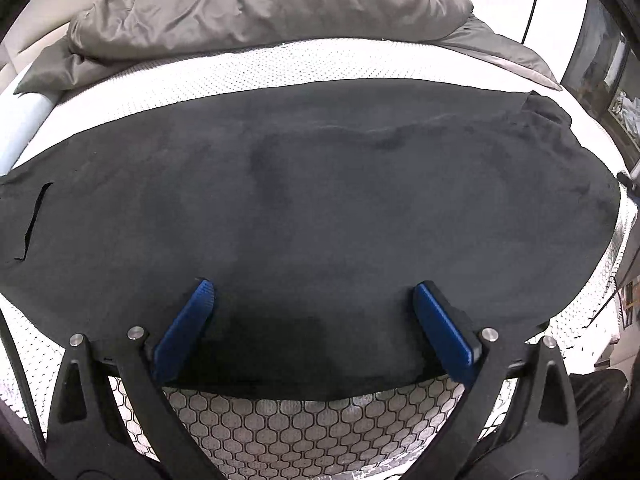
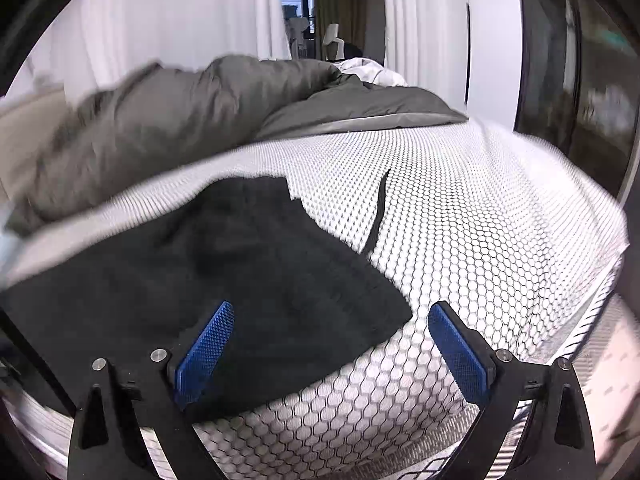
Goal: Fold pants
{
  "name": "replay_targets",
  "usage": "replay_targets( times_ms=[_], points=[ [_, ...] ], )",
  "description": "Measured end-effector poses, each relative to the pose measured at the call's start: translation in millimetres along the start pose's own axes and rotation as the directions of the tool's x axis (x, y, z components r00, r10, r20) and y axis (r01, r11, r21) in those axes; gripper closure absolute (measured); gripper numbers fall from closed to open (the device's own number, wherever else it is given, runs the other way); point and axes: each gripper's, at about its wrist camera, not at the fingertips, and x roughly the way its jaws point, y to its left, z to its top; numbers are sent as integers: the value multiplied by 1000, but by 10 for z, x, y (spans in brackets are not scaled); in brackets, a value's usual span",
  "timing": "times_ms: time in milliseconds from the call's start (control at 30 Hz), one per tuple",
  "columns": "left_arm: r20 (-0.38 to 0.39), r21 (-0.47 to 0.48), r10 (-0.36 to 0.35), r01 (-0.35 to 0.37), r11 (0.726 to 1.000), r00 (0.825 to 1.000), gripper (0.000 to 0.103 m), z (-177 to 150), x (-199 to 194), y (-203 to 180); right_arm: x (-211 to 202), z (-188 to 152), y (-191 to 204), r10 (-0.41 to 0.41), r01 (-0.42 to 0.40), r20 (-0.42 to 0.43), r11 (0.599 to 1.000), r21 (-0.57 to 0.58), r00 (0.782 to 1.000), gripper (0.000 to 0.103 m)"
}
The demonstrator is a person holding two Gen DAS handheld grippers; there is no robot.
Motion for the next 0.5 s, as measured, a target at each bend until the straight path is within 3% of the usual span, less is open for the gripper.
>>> replay_targets(
  times_ms=[133,267,333,400,500],
  points=[
    [-4,6,9,-9,1000,1000,1,0,24,-35,346,553,272,60,-67,-60,989,-130,996,4],
    [-23,14,14,-14,1000,1000,0,30,83,-42,1113,1060,455,52,-72,-149,989,-133,988,4],
    [-26,25,9,-8,1000,1000,0,37,105,-41,1522,1211,526,33,-64,-217,988,-140,976,12],
    [-27,31,-5,6,999,1000,0,36,119,-26,1745,1212,604,5,-60,-270,978,-198,963,54],
    [-28,42,-20,21,999,999,0,42,120,-11,1622,1294,707,-18,-35,-162,949,-315,987,58]
  ],
)
